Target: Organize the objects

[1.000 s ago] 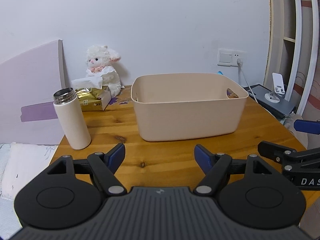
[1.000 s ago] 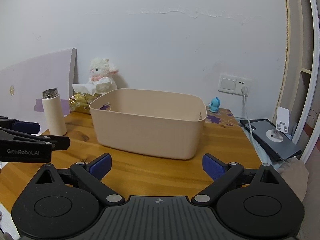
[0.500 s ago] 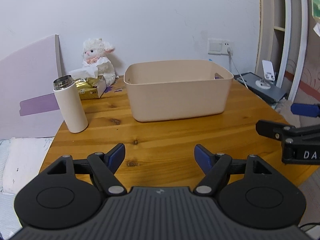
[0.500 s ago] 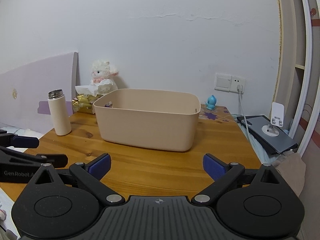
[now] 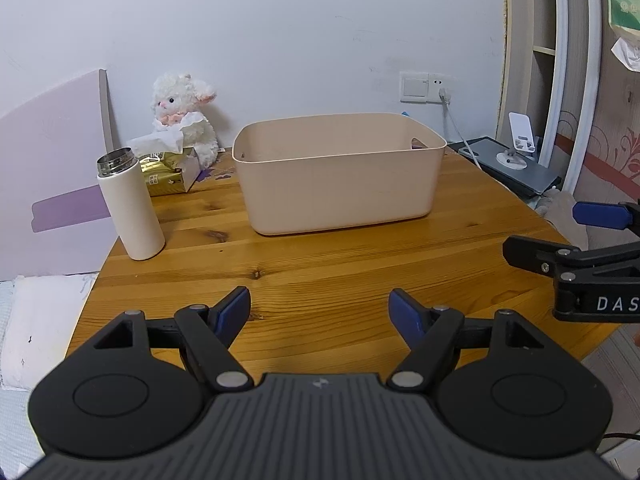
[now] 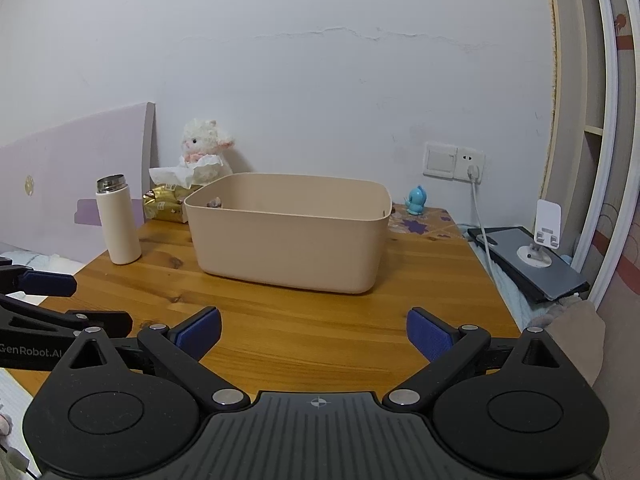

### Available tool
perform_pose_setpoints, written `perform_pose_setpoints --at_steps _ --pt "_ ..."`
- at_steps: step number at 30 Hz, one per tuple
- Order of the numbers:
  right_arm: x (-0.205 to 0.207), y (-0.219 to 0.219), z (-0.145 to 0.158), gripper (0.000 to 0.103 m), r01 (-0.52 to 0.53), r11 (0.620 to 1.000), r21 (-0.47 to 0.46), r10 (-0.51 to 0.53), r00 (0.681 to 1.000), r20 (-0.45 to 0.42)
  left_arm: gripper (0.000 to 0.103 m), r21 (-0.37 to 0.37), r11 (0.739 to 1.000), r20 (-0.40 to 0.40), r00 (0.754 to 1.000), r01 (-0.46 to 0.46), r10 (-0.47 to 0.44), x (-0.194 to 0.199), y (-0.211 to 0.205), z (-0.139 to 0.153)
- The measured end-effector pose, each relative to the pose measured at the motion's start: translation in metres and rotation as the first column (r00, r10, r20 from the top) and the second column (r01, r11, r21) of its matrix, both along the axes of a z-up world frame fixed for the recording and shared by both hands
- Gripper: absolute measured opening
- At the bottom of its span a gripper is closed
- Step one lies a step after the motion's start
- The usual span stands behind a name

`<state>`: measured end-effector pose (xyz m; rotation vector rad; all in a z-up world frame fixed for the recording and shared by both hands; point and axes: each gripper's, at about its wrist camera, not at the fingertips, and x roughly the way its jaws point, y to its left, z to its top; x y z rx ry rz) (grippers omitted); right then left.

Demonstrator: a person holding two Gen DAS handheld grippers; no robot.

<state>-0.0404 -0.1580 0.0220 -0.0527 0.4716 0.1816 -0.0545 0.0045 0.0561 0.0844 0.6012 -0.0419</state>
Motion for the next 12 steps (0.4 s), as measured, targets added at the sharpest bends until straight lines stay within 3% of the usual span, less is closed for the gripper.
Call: perform_pose_setpoints --at_steps 12 --pt "0.0068 -0.0007 -0.0056 0.101 -0.008 1.0 0.003 0.009 1.0 -0.021 0.079 -0.006 1.0 -0.009 1.0 0.008 -0.008 0.0065 -0.0003 -0.0014"
